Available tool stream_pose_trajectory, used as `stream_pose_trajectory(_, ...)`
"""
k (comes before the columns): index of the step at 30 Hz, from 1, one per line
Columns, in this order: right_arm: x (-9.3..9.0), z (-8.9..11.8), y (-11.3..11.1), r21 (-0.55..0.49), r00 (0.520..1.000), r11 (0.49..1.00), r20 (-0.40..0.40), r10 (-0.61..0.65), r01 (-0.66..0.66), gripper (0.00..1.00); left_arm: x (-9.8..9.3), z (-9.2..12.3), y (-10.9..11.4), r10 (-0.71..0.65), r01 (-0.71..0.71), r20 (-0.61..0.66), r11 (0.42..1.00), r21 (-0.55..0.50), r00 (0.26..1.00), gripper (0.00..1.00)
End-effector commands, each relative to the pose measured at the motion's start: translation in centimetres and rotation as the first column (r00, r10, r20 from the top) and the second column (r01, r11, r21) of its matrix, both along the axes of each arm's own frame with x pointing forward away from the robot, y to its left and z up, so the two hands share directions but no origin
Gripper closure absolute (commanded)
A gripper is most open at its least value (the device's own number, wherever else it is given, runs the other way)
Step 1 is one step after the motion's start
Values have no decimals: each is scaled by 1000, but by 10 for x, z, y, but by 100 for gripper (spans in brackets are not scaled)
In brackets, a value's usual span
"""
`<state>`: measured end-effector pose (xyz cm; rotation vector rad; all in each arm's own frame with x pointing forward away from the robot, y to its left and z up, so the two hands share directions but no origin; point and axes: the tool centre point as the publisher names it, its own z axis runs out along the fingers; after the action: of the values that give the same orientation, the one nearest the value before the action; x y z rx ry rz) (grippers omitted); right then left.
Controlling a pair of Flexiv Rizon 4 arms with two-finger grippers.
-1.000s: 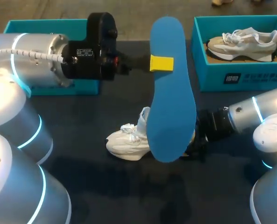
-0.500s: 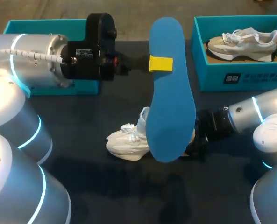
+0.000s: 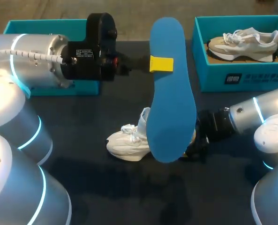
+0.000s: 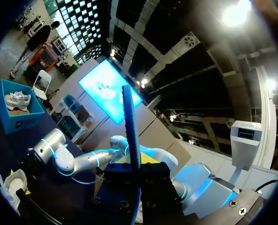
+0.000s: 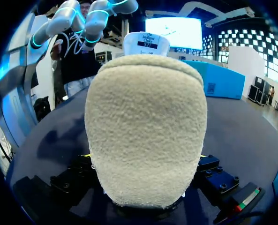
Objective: Take the shoe out of the shoebox, open the shoe tongue, remove and reinsert the insole, then place the shoe into the shoebox
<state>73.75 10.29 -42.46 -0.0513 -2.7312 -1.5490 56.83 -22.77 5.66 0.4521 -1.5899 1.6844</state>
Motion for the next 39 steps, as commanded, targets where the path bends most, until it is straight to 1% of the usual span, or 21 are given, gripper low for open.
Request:
stream_pose_trajectory(1, 0, 3, -1, -9, 1000, 1000, 7, 0, 0, 0, -2, -2, 0, 3, -3, -1, 1000, -1, 1000, 100)
stream_pose_trajectory(3, 0, 9, -5, -46, 1000, 999, 0, 3, -3, 0, -2, -2, 0, 3, -3, -1, 1000, -1, 1000, 100)
stream_pose_trajectory(4, 0, 13, -6, -46, 1000, 999, 4, 5, -5, 0, -2, -2, 0, 3, -3, -1, 1000, -1, 1000, 100)
stream_pose_trajectory(9, -3, 26, -13, -153, 1000, 988, -21, 9, -12, 0, -2, -2, 0, 3, -3, -1, 1000, -1, 1000, 100)
stream_pose_trajectory(15, -6, 35, -18, -188, 1000, 982, -19, -2, -1, 0, -2, -2, 0, 3, -3, -1, 1000, -1, 1000, 100)
stream_pose_trajectory(18, -7, 41, -19, -248, 999, 968, -29, -34, 26, 0, -2, -2, 0, 3, -3, -1, 1000, -1, 1000, 100)
stream_pose_trajectory(20, -7, 45, -19, -306, 998, 951, -42, -52, 37, 0, -2, -2, 0, 3, -3, -1, 1000, -1, 1000, 100)
stream_pose_trajectory(22, -7, 50, -18, -342, 997, 939, -45, -60, 41, 0, -2, -2, 0, 3, -3, -1, 1000, -1, 1000, 100)
stream_pose_trajectory(25, -8, 62, -18, -451, 995, 891, -49, -92, 60, 0, -2, -2, 0, 3, -3, -1, 1000, -1, 1000, 100)
stream_pose_trajectory(26, -8, 64, -18, -471, 994, 880, -48, -99, 65, 0, -2, -2, 0, 3, -3, -1, 1000, -1, 1000, 100)
stream_pose_trajectory(27, -8, 69, -17, -512, 993, 856, -48, -110, 70, 0, -2, -2, 0, 3, -3, -1, 1000, -1, 1000, 100)
stream_pose_trajectory(29, -8, 74, -17, -562, 991, 823, -47, -129, 80, 0, -2, -2, 0, 3, -3, -1, 1000, -1, 1000, 100)
stream_pose_trajectory(30, -7, 76, -16, -596, 987, 797, -43, -154, 99, 0, -2, -2, 0, 3, -3, -1, 1000, -1, 1000, 100)
stream_pose_trajectory(39, -6, 78, -17, -596, 986, 797, -42, -159, 103, 0, -2, -2, 0, 3, -3, -1, 1000, -1, 1000, 100)
